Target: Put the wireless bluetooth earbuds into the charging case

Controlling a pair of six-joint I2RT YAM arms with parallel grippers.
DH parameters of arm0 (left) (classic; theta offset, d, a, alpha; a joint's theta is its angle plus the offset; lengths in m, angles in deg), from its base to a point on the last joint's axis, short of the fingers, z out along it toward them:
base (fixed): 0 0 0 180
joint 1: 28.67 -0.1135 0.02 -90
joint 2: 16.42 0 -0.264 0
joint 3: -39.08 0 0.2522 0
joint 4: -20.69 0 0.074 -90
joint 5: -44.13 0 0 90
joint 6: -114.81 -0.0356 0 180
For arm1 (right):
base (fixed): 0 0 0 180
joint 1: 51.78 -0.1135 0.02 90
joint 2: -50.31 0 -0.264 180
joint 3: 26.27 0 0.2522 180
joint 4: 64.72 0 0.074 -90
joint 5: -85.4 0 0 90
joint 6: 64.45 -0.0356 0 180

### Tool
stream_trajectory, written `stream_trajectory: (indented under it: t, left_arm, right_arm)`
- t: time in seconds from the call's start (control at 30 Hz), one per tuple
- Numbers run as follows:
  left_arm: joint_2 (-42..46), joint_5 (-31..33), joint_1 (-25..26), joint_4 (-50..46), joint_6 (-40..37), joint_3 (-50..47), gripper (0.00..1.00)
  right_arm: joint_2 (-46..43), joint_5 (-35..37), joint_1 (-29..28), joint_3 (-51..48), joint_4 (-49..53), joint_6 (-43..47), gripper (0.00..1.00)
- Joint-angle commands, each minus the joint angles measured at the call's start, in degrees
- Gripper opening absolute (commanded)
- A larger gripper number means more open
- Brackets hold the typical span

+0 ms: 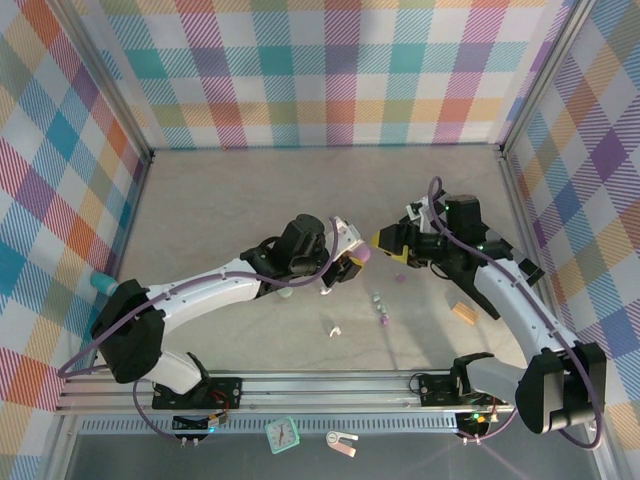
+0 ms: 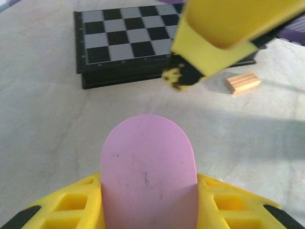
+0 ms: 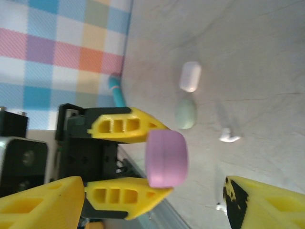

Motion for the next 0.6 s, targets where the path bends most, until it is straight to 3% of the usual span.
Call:
stream_trajectory:
  t: [0.0,0.4,0.57]
  left_arm:
    - [2.4,-6.8,-0.6,2.9,-4.1,-1.3,0.34]
    - [2.0,-6.2,-0.9,8.4,-5.5,-2.5,0.34]
    - [2.4,-5.2,-0.9,10.9,-5.0,-3.4,0.35]
  right_arm:
    - [2.0,-7.6,-0.6,0.9,-4.5,-2.8,0.73]
    - [5.7,-8.7,-3.7,1.1,-2.0,-2.5,0.63]
    - [7.1,-7.9,-4.0,1.2,-2.8,-4.9,0.41]
